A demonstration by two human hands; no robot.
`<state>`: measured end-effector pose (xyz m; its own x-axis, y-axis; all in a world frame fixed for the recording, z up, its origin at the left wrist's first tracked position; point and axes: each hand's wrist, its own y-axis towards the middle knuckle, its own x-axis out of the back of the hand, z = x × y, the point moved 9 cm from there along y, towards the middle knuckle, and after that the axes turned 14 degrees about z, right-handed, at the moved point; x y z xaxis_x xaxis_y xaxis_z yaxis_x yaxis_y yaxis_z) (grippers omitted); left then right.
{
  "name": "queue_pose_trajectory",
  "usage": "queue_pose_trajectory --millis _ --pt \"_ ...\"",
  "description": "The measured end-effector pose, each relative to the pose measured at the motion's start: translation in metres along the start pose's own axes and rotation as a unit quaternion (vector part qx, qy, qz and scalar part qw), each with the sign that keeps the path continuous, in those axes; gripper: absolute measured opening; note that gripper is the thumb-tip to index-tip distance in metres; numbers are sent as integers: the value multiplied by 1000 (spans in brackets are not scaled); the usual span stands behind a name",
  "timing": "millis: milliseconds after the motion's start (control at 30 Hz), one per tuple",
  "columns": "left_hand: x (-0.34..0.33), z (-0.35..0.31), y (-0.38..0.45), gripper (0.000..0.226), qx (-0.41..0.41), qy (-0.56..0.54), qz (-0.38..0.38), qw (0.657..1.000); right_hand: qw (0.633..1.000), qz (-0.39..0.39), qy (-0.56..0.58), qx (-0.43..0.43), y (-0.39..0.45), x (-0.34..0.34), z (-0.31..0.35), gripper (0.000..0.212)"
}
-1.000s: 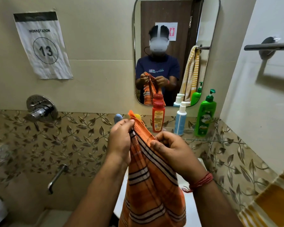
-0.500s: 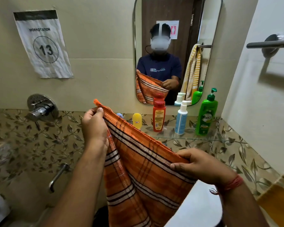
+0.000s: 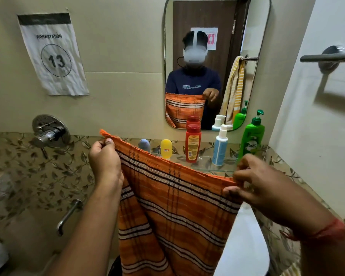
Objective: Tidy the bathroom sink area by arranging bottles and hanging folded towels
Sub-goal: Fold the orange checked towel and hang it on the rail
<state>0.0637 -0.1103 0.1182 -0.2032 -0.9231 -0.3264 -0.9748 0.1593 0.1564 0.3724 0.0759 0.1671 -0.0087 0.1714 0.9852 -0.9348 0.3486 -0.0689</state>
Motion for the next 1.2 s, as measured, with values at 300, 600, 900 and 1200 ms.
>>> queue_pose_trajectory --millis 300,600,900,1200 --pt "3 8 6 25 2 -3 -17 1000 998 -24 57 18 14 8 -17 21" --pt "13 13 12 27 3 12 -36 999 945 -58 296 126 15 0 -24 9" --pt "17 12 14 15 -13 34 -55 998 986 -75 110 102 22 -10 -20 37" --pt "4 8 5 15 -33 66 -16 997 977 -86 151 120 9 10 -2 35"
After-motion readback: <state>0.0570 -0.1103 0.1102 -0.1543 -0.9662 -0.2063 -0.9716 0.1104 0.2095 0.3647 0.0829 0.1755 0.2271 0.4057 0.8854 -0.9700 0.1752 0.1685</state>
